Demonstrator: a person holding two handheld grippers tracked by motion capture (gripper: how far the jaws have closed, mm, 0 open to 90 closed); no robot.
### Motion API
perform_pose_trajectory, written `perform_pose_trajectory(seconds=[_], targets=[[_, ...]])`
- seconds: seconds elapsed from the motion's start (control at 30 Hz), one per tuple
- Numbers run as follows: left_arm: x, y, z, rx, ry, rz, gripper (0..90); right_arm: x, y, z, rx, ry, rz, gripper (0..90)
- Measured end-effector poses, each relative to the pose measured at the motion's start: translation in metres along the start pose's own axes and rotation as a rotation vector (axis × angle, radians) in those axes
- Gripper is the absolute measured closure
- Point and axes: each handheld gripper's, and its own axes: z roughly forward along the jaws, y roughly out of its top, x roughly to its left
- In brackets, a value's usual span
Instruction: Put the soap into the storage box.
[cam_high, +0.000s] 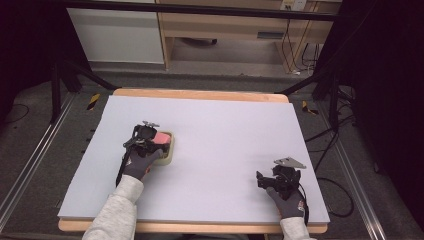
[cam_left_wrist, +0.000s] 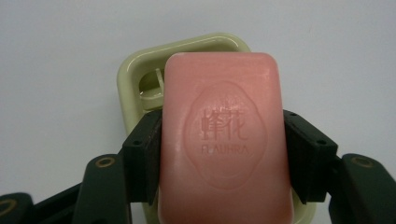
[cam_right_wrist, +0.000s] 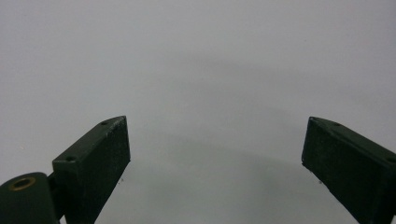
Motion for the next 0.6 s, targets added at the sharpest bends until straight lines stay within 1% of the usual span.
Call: perform_pose_trajectory(seconds=[0.3, 0.6], targets=[[0.0010, -0.0008, 0.0020, -0.003, 0.004, -0.008, 37.4, 0.0001, 0.0000, 0.0000, 0.000, 0.000, 0.000, 8.1], [0.0003, -0.0017, 0.0056, 0.008, 0.007, -0.009, 37.4, 0.0002, 0.0000, 0.0001, 0.001, 0.000, 0.000, 8.1]])
